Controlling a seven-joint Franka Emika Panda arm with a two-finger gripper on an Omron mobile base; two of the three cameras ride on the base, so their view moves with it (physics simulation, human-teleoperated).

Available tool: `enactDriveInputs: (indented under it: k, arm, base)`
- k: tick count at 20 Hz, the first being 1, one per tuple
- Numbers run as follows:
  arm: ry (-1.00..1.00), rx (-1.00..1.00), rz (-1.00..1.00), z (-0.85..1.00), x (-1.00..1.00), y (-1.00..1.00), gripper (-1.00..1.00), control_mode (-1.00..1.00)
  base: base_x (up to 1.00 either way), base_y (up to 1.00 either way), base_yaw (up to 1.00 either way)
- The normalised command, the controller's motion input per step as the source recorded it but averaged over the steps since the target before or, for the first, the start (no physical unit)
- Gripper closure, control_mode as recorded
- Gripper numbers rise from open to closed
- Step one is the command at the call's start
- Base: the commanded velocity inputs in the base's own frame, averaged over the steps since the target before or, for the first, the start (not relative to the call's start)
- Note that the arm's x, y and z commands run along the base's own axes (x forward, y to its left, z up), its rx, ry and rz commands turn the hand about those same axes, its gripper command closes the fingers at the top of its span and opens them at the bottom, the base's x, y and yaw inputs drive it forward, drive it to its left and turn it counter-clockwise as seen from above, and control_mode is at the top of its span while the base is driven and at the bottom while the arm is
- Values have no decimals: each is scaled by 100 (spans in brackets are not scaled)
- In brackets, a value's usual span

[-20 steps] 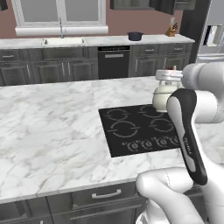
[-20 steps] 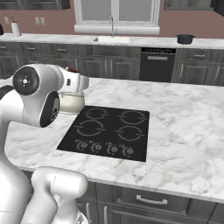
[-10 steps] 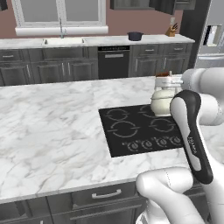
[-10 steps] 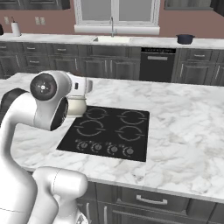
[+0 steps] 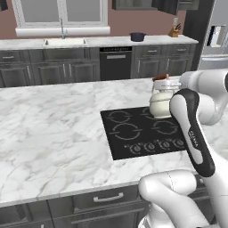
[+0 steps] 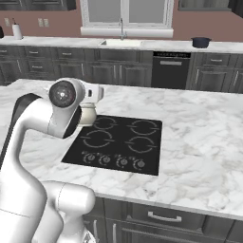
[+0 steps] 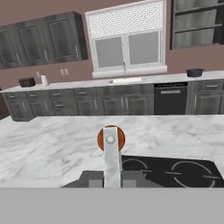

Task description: Pick the kettle from the cabinet and place it on a stove burner. Then pick the pot from the counter and place it on another stove burner. Finally, turn both burners on.

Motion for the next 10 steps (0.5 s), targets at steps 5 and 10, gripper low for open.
enactDriveInputs:
  k: [5,10]
  arm:
    - [0,0,0,-9,31,0,100,-100]
    - [0,0,0,-13,22,0,100,-100]
  base:
    - [0,0,0]
    - [0,0,0]
